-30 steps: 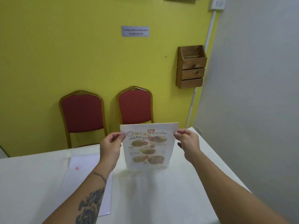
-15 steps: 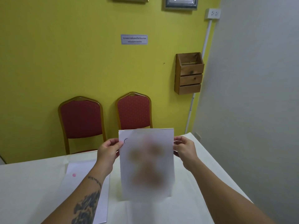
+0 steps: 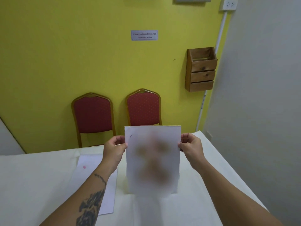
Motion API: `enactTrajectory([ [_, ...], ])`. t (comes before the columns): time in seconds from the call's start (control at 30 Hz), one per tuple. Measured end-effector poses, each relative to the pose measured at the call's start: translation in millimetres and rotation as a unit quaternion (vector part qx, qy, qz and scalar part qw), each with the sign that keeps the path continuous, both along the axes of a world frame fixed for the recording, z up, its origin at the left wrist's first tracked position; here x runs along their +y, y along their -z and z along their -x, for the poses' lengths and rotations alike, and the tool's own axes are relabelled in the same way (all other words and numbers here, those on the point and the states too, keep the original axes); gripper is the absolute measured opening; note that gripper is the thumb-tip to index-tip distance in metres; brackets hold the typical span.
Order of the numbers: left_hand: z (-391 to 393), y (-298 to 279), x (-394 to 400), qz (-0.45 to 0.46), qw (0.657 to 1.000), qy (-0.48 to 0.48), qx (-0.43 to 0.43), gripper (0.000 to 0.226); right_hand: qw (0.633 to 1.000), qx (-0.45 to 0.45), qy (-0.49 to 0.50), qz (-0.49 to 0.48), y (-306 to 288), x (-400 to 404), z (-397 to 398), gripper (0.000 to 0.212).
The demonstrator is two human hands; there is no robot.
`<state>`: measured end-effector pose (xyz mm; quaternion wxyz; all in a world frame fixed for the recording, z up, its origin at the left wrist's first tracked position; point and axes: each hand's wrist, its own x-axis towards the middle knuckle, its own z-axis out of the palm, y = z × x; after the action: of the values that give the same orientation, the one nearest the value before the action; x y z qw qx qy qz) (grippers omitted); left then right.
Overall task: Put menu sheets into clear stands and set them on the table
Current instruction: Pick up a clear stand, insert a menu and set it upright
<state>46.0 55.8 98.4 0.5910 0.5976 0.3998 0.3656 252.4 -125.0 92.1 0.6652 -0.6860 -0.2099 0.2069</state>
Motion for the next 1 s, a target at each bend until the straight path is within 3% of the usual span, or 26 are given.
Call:
enactTrajectory([
  [0.13, 14.0, 7.9, 3.6, -0.023, 0.999, 0.000, 0.025, 0.019, 1.000, -0.018, 0.018, 0.000, -9.5, -5.1, 13.8, 0.028],
  [0.27, 44.0, 14.5, 12.2, -0.036, 0.998, 0.015, 0.039, 0.021, 0.983, -0.139, 0.110, 0.053, -22.4, -12.0, 43.1, 0.042],
  [0.37, 76.8, 17.0, 23.0, -0.037, 0.998, 0.024, 0.045, 0.021, 0.973, -0.185, 0.135, 0.044, -29.7, -13.0, 75.0, 0.041],
  [0.57, 151.0, 29.7, 52.6, -0.027, 0.997, 0.032, 0.058, 0.022, 0.984, -0.167, 0.030, 0.058, -23.0, 26.2, 153.9, 0.037],
  [0.7, 202.6, 51.2, 67.5, -0.023, 0.994, 0.009, 0.105, 0.017, 0.980, -0.154, -0.043, 0.119, 2.4, 63.6, 206.7, 0.037],
  [1.0, 264.0, 94.5, 73.7, 0.011, 0.971, 0.013, 0.239, 0.032, 0.928, -0.121, -0.156, 0.316, 64.4, 103.2, 259.8, 0.050],
])
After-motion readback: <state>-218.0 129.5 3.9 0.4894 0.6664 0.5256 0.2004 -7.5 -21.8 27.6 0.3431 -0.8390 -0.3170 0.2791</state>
